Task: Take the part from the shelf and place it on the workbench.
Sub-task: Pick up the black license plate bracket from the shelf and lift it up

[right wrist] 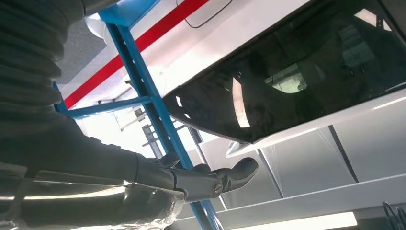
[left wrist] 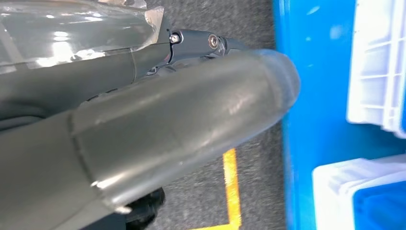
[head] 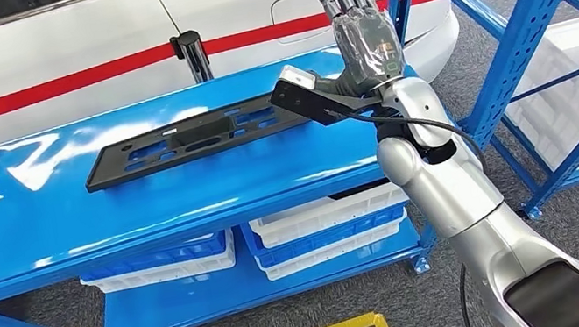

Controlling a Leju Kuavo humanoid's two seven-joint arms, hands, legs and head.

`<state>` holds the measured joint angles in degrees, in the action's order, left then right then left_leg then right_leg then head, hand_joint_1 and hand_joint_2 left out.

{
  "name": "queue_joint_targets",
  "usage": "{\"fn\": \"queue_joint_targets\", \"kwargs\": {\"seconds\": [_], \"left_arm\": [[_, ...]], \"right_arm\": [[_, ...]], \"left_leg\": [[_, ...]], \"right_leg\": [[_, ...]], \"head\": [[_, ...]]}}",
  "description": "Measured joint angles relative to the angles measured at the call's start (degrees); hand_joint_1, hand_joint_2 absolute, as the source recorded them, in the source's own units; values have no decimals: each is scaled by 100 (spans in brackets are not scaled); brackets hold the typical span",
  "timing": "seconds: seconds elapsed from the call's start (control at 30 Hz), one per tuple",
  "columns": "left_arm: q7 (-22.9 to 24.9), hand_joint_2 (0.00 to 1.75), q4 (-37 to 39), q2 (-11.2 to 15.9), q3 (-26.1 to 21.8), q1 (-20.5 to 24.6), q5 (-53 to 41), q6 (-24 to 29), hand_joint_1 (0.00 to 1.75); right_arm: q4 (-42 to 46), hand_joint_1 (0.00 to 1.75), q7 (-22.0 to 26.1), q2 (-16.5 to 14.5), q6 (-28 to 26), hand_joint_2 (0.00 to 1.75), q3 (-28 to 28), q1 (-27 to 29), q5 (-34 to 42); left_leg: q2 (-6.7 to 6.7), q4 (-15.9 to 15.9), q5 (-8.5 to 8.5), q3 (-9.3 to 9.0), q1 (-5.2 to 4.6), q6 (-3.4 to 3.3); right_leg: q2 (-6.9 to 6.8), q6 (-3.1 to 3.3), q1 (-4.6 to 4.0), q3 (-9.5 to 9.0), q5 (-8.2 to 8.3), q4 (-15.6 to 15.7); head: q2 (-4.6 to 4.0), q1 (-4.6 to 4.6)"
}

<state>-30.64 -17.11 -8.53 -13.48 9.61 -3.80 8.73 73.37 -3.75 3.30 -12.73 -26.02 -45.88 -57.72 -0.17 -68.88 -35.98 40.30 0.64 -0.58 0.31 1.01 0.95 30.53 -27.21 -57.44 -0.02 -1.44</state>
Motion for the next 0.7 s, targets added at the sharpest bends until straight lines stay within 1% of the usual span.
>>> {"fn": "queue_joint_targets", "kwargs": {"seconds": [0.03,0.07,0.1,0.13,0.17,0.23,0.27,0.3,0.33,0.37,0.4,0.43,0.47,0.5,0.53,0.57,0.6,0.63,0.7], "left_arm": [[-5,0,0,3,-1,-2,7,17,0],[-7,0,1,22,-5,-7,11,44,0],[3,0,2,37,-9,-15,11,80,0],[32,0,4,51,-12,-22,5,117,0],[83,0,7,65,-15,-30,-15,158,0],[294,0,15,62,-11,-33,-98,259,0],[461,0,30,66,-7,-34,-158,335,0],[677,0,58,72,1,-36,-223,426,0],[905,0,96,79,9,-44,-281,514,0],[1104,0,138,91,16,-64,-326,587,0],[1252,0,176,104,21,-95,-356,632,0],[1335,0,205,114,21,-139,-373,656,0],[1373,0,228,124,21,-185,-383,670,0],[1391,0,243,130,21,-224,-391,681,0],[1404,0,255,134,21,-250,-396,689,0],[1413,0,263,138,21,-259,-397,693,0],[1420,0,272,143,22,-260,-398,695,0],[1425,0,282,147,22,-260,-398,696,0],[1430,0,298,157,23,-266,-398,698,0]], "right_arm": [[-4,0,13,-10,0,175,-1,-10,13],[-8,0,28,-22,-1,175,-2,-23,31],[-14,0,50,-42,-4,175,-3,-39,54],[-20,0,67,-64,-8,175,-5,-51,80],[-26,0,82,-83,-13,175,-7,-60,107],[-28,0,107,-105,-29,175,-4,-87,168],[-26,0,125,-105,-39,175,-2,-108,202],[-25,0,147,-104,-51,175,1,-127,245],[-25,0,167,-102,-61,175,2,-133,286],[-26,0,184,-101,-66,175,-1,-130,321],[-27,0,192,-99,-69,175,-3,-115,349],[-28,0,196,-95,-69,175,-5,-96,366],[-28,0,198,-90,-69,175,-6,-82,378],[-27,0,198,-85,-70,175,-6,-77,384],[-27,0,198,-80,-70,175,-6,-76,389],[-27,0,199,-78,-71,175,-6,-77,391],[-27,0,199,-81,-71,175,-7,-77,394],[-28,0,199,-87,-71,175,-9,-77,396],[-28,0,200,-94,-71,175,-10,-78,399]], "left_leg": [[-1,348,334,1,-22,-79],[-31,658,748,-14,-63,-171],[-66,903,1105,-33,-116,-256],[-113,1048,1371,-64,-163,-321],[-160,1089,1494,-91,-195,-348],[-177,1166,1592,-205,-173,-325],[-169,1191,1606,-251,-153,-319],[-159,1211,1593,-292,-135,-322],[-154,1221,1570,-313,-132,-339],[-151,1221,1541,-321,-133,-359],[-150,1220,1516,-325,-135,-366],[-154,1217,1491,-333,-136,-363],[-160,1213,1466,-347,-135,-354],[-171,1204,1439,-367,-132,-337],[-185,1185,1407,-386,-129,-313],[-197,1147,1366,-395,-138,-282],[-209,1112,1323,-395,-147,-250],[-216,1083,1288,-391,-154,-219],[-223,1062,1248,-383,-148,-164]], "right_leg": [[3,-5,-11,-85,-61,5],[22,-24,-31,-164,-125,9],[42,-43,-39,-220,-184,13],[66,-65,-55,-252,-230,22],[91,-87,-86,-279,-273,30],[104,-112,-144,-307,-365,14],[92,-118,-157,-278,-440,-95],[77,-122,-156,-174,-551,-328],[59,-119,-140,30,-687,-690],[50,-123,-133,308,-827,-1116],[49,-138,-121,583,-926,-1494],[47,-176,-106,785,-932,-1701],[43,-234,-87,873,-836,-1684],[40,-303,-65,841,-644,-1429],[36,-371,-40,725,-401,-1018],[32,-402,-24,596,-180,-628],[30,-386,-10,486,-14,-331],[29,-337,-8,423,75,-173],[29,-203,-10,394,110,-136]], "head": [[0,2],[0,10],[0,13],[0,3],[0,-3],[0,-22],[0,-13],[0,-5],[0,0],[0,8],[0,11],[0,11],[0,12],[0,13],[0,14],[0,16],[0,16],[0,16],[0,18]]}}
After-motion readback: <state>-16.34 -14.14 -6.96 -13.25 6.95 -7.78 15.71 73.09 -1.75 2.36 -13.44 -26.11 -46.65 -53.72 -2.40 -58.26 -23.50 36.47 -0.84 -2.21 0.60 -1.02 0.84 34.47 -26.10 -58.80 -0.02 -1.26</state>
